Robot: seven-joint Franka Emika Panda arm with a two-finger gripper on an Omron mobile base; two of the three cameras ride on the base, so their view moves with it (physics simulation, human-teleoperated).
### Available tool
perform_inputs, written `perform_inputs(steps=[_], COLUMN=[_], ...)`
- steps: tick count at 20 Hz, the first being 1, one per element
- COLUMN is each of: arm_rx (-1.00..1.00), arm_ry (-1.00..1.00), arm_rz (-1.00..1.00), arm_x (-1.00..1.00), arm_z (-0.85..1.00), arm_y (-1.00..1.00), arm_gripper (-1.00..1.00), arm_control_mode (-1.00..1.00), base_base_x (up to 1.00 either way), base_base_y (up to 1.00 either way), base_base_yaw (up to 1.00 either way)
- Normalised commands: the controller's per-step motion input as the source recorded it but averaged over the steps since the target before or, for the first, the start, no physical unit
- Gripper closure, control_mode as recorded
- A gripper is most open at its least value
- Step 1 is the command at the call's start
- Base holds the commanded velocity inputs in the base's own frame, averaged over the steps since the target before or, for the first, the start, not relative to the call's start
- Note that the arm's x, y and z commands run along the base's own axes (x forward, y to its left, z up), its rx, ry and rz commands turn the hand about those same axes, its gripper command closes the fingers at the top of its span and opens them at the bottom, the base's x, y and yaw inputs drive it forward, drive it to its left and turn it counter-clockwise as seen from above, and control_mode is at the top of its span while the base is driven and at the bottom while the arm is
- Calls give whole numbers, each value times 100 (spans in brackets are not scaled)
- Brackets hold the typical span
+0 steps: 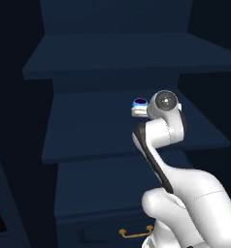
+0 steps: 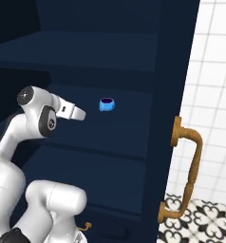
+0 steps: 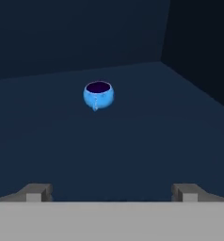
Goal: Gather all objects into one cabinet and sort the glasses and bowls to opposite sides.
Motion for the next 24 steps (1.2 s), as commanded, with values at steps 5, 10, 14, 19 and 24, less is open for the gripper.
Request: perform_inputs(steps=[5,10,14,19,24], arm_rx=[-1,0,-9,-1,7], arm_ry=[9,1,-8,-9,9], arm_rz=[-9,0,4,3,0], arm_x=[41,79,34,37,42], arm_z=[-7,-16,-59,-29,2], arm_y=[9,0,0,0,0], arm_gripper=[-100,-100,-100,-100,-100], arm_control_mode=[-100,-100,-100,-100,-100], base_base_x=[0,0,0,0,0], base_base_y=[0,0,0,0,0], base_base_yaw=[0,0,0,0,0])
